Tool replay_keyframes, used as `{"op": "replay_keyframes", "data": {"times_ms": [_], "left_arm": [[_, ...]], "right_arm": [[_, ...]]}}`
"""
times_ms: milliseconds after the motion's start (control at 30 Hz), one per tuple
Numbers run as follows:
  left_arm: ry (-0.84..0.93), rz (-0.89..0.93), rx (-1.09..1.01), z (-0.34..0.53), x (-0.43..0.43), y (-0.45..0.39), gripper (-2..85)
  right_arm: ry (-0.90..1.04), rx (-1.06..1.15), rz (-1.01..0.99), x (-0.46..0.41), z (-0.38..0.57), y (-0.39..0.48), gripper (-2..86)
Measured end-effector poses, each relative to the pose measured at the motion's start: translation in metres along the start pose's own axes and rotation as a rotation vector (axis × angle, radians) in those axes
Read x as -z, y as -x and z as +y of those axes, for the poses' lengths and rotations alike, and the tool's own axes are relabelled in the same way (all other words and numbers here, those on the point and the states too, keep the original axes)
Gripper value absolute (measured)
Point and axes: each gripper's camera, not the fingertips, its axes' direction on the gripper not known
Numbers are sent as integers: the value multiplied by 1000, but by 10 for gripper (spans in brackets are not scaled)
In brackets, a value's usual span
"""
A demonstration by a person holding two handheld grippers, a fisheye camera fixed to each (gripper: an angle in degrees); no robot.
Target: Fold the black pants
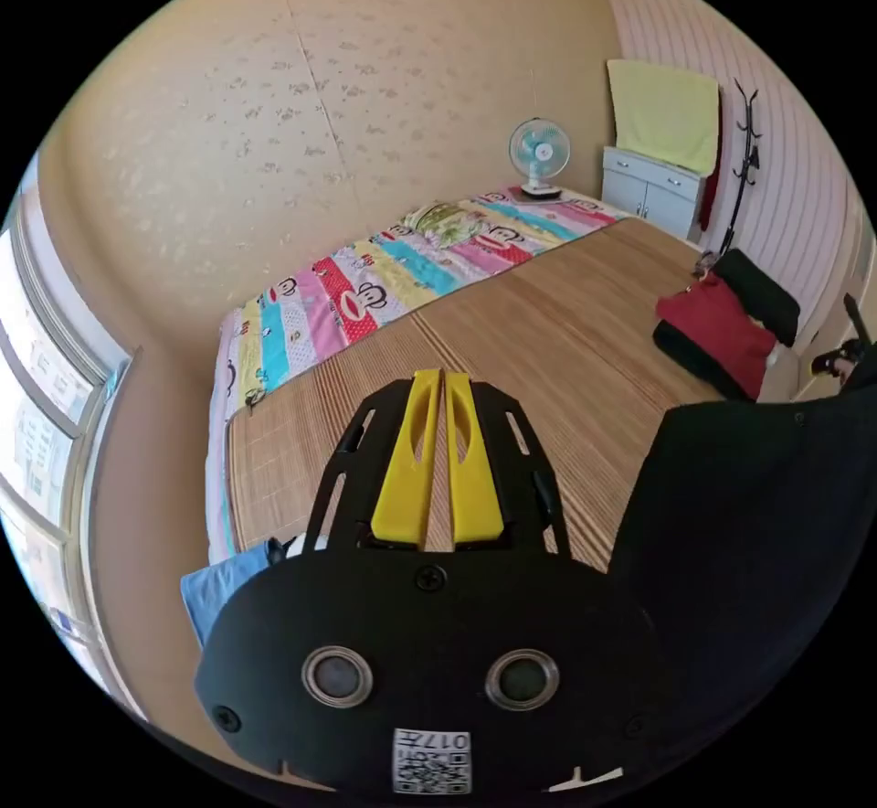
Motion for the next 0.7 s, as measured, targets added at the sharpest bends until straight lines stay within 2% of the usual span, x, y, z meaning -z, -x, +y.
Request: {"op": "replay_keyframes", "data": {"times_ms": [67,167,267,333,433,600,700], "left_arm": [[-89,148,109,-14,-11,-16,-3],[-149,261,166,-24,-27,-58,-1],[-197,353,229,-25,-39,-105,7],[-247,459,241,-21,-46,-128,21],[-289,578,196,-18,-59,-154,49],[-249,519,233,-12,-76,-161,60],[-249,450,298,2,-77,-156,61]], "right_arm": [[-2,-92,-68,11,-2,-37,4],[-57,-185,-179,35,-15,-81,8],[-85,-270,-372,54,-43,-120,20],[-103,-341,-549,61,-71,-147,46],[-128,-457,-698,64,-101,-178,84],[-131,-634,-918,52,-138,-216,120],[-120,-668,-924,66,-162,-216,101]]}}
